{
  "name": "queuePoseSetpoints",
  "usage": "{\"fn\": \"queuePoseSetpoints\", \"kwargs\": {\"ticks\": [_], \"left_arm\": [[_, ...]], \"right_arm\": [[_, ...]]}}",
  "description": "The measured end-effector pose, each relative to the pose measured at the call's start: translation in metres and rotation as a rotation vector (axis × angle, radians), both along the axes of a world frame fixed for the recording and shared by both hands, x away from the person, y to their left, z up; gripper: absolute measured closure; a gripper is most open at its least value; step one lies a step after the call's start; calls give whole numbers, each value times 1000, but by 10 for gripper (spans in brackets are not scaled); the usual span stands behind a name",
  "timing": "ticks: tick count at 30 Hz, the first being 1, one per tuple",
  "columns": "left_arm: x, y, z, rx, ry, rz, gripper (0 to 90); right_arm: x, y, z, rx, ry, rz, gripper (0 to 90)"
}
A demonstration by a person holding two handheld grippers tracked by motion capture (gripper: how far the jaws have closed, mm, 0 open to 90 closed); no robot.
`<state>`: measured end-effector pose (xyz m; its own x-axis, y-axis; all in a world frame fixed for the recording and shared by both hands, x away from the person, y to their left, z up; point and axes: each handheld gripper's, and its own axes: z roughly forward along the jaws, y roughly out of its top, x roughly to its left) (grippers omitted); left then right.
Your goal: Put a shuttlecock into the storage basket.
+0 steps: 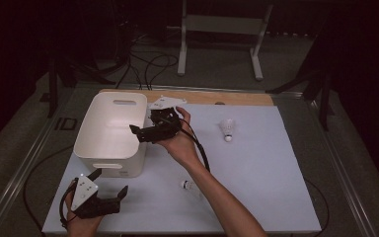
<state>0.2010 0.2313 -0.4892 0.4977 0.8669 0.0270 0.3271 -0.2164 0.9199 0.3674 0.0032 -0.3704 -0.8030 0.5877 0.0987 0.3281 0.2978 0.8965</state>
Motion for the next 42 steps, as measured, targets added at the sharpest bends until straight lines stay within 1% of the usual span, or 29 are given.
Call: {"fn": "queuePoseSetpoints", "kwargs": {"ticks": [7,12,16,22,27,33,37,42], "left_arm": [[1,0,0,1,0,-2,0],[0,1,0,2,0,-1,0],[1,0,0,1,0,-3,0],[1,0,-1,-1,2,-2,0],[1,0,0,1,2,-3,0],[1,-1,0,-1,1,-4,0],[2,-1,-1,2,3,-5,0],[1,0,0,0,-1,-2,0]], "right_arm": [[0,-6,-1,0,-4,2,102],[-1,-10,-1,3,-1,-2,101],[-1,-12,-1,-6,-4,-4,101],[0,-20,-1,-7,-8,-8,100],[2,-26,0,-8,-15,-18,100],[4,-34,1,-14,-9,-29,100],[6,-40,1,-17,-22,-35,100],[8,-48,1,-17,-21,-53,100]]}}
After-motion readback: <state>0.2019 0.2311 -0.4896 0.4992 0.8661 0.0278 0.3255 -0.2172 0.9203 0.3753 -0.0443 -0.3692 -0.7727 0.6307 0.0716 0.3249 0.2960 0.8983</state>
